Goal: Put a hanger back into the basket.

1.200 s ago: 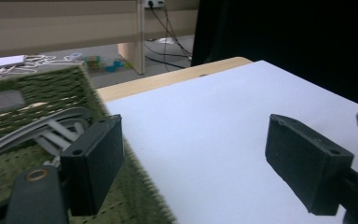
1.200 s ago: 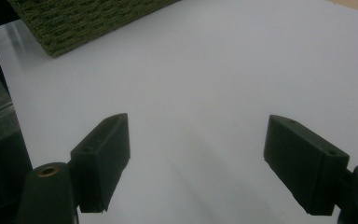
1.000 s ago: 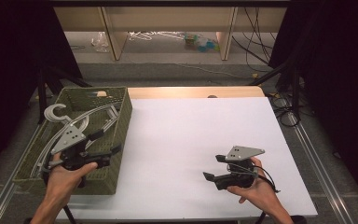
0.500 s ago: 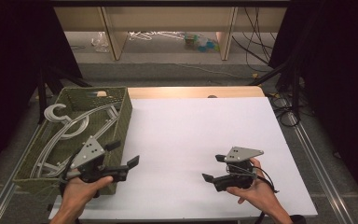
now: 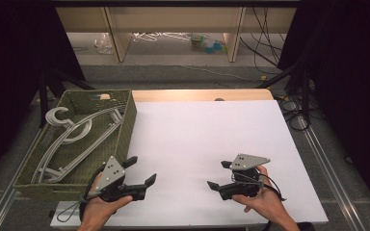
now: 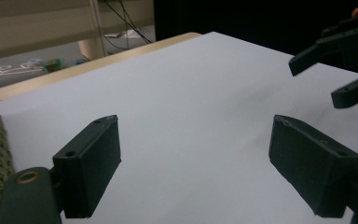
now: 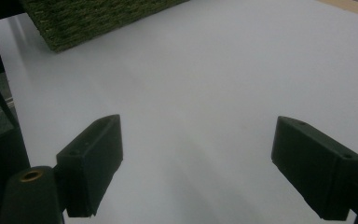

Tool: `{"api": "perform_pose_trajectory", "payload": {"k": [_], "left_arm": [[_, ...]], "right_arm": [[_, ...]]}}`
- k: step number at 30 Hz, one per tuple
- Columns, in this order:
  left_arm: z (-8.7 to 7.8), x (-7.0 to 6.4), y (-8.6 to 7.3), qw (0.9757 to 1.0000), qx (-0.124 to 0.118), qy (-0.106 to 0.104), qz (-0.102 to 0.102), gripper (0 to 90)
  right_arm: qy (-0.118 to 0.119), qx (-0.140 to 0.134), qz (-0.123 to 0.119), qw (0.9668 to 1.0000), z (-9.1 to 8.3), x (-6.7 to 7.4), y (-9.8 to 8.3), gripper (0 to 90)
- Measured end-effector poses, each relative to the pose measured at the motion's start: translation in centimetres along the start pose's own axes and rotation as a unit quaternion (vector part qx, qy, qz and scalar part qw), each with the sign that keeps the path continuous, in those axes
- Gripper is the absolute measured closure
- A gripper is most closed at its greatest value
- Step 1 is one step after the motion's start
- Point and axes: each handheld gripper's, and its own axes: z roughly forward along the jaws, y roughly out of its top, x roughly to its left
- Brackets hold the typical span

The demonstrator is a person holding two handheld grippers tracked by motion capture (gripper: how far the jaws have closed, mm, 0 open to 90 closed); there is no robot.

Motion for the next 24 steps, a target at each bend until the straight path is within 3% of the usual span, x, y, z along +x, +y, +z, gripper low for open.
{"api": "perform_pose_trajectory", "payload": {"k": [1, 4, 5, 7, 8, 10, 11, 13, 14, 15, 19, 24], "left_arm": [[-0.1, 0.0, -0.1, 0.9999, 0.003, 0.007, 0.013, 16.2], [-0.3, -0.3, -0.6, 0.999, -0.014, 0.032, 0.028, 16.7], [-0.5, -0.5, -0.8, 0.9988, -0.008, 0.037, 0.031, 17.2], [-0.4, -0.6, -1.1, 0.9989, -0.01, 0.035, 0.03, 16.7], [-0.6, -0.6, -1.3, 0.9985, -0.006, 0.037, 0.04, 16.8], [-0.7, -0.8, -1.7, 0.9991, 0.0, 0.033, 0.027, 16.6], [-0.8, -0.8, -1.7, 0.9988, 0.0, 0.031, 0.037, 16.6], [-0.9, -1.1, -1.8, 0.9992, -0.004, 0.028, 0.027, 16.6], [-1.0, -1.0, -1.7, 0.999, -0.002, 0.026, 0.037, 16.5], [-1.0, -1.2, -1.8, 0.9994, -0.007, 0.023, 0.026, 16.5], [-1.1, -1.1, -1.7, 0.9994, -0.012, 0.018, 0.027, 16.4], [-1.4, -0.7, -1.7, 0.9993, -0.01, 0.026, 0.027, 16.3]], "right_arm": [[-0.002, -0.003, -0.002, 1.0, -0.1, 0.1, -0.1, 17.5], [-0.003, -0.004, 0.002, 1.0, -0.2, 0.3, -0.4, 17.5], [-0.005, -0.005, 0.003, 1.0, -0.2, 0.4, -0.4, 17.4], [-0.008, -0.006, 0.006, 0.9999, -0.3, 0.5, -0.6, 17.3], [-0.013, -0.014, 0.014, 0.9997, -0.5, 0.7, -0.9, 17.0], [-0.007, -0.02, 0.024, 0.9995, -0.8, 0.9, -1.3, 16.9], [-0.01, -0.023, 0.026, 0.9993, -1.0, 1.1, -1.6, 16.9], [-0.017, -0.032, 0.029, 0.9989, -1.5, 1.5, -2.1, 16.9], [-0.017, -0.036, 0.031, 0.9987, -1.7, 1.7, -2.4, 16.8], [-0.023, -0.039, 0.03, 0.9985, -2.1, 1.8, -2.6, 16.7], [-0.025, -0.047, 0.038, 0.9978, -2.4, 2.4, -3.4, 16.6], [-0.019, -0.024, 0.037, 0.9988, -2.5, 2.9, -4.0, 16.6]]}}
